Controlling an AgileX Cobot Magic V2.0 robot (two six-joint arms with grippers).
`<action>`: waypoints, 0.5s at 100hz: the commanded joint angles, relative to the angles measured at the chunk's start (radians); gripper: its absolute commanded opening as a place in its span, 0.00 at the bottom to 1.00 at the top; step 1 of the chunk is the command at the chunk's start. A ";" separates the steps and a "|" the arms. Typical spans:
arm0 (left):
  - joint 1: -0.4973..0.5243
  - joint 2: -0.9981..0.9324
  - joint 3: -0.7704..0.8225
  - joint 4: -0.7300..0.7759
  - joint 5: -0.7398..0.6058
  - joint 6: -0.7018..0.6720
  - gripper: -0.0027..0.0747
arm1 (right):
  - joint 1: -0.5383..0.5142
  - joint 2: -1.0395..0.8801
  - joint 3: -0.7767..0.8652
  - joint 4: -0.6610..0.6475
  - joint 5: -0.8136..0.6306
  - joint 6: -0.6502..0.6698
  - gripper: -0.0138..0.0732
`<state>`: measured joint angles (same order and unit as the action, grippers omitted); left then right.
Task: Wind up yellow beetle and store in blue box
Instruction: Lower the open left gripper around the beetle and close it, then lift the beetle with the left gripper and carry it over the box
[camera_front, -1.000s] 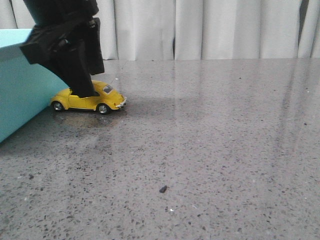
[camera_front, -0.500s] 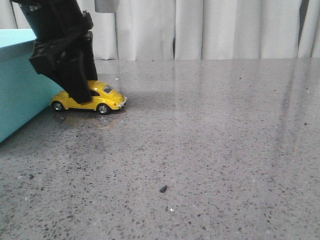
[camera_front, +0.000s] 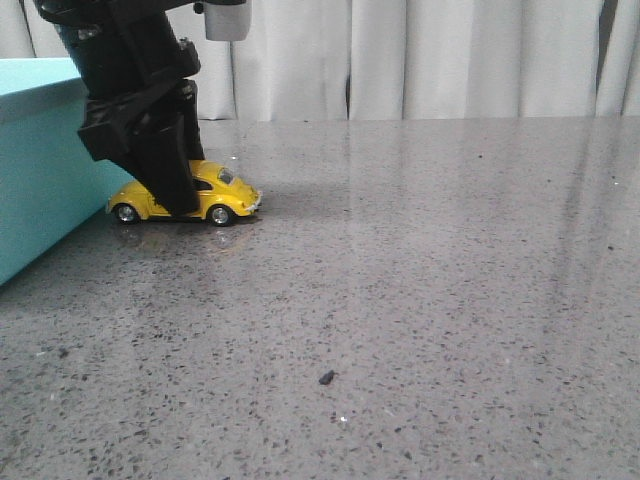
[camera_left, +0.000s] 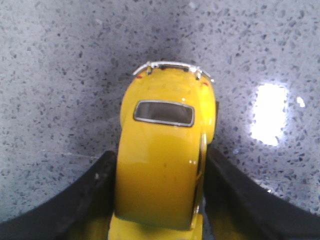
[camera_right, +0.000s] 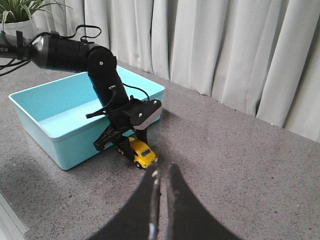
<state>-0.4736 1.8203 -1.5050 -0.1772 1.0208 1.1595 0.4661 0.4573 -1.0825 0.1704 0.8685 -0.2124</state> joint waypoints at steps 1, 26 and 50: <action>-0.001 -0.053 -0.057 -0.038 -0.023 -0.006 0.29 | 0.003 0.009 -0.018 0.005 -0.084 -0.005 0.11; -0.001 -0.083 -0.235 -0.136 0.036 -0.015 0.22 | 0.003 0.009 -0.018 0.015 -0.110 -0.005 0.11; -0.001 -0.107 -0.451 -0.069 0.082 -0.207 0.21 | 0.003 0.009 -0.018 0.030 -0.118 -0.005 0.11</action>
<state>-0.4736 1.7813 -1.8633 -0.2593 1.1194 1.0405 0.4661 0.4573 -1.0825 0.1853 0.8390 -0.2124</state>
